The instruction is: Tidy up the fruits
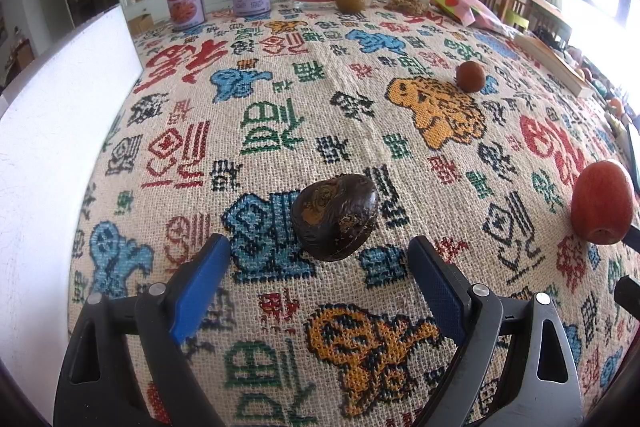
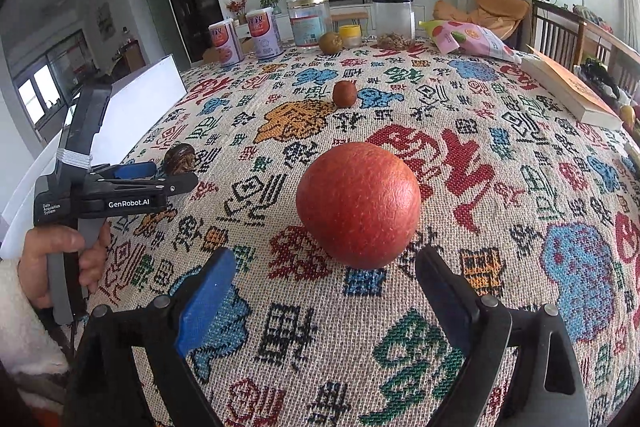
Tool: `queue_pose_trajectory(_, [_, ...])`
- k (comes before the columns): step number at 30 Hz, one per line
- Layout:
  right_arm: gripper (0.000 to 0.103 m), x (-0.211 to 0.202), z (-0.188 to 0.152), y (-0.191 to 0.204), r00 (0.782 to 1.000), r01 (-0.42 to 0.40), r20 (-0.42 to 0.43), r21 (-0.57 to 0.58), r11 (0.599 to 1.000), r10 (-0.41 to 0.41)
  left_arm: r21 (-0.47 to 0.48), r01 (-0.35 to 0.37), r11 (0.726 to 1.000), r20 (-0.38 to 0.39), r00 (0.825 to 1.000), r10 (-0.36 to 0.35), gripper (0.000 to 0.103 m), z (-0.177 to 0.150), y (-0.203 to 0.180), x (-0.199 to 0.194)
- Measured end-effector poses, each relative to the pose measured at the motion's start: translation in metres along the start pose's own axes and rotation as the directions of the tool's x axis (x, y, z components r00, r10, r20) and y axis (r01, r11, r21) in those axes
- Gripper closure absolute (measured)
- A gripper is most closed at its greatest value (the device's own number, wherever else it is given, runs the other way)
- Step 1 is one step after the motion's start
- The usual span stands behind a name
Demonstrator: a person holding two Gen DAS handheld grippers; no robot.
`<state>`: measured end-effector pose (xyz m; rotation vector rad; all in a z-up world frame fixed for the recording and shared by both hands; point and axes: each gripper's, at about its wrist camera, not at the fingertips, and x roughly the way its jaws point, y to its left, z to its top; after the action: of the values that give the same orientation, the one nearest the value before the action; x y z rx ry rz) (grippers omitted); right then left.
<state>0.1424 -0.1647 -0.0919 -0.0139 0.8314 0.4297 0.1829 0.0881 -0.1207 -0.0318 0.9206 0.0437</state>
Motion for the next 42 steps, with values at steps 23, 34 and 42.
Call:
queue_pose_trajectory(23, [0.019, 0.016, 0.07, -0.03, 0.993, 0.086, 0.074, 0.13, 0.988, -0.096, 0.0, 0.0, 1.0, 0.0, 1.0, 0.0, 0.011, 0.0, 0.0, 0.0])
queue_pose_trajectory(34, [0.02, -0.004, 0.009, 0.035, 0.996, -0.09, 0.004, -0.013, 0.996, 0.09, 0.0, 0.0, 1.0, 0.0, 1.0, 0.0, 0.011, 0.0, 0.0, -0.001])
queue_pose_trajectory(42, [0.02, -0.015, -0.013, 0.019, 0.992, -0.127, -0.01, 0.041, 0.991, 0.128, -0.001, 0.001, 1.0, 0.0, 1.0, -0.001, 0.011, 0.0, 0.0, -0.001])
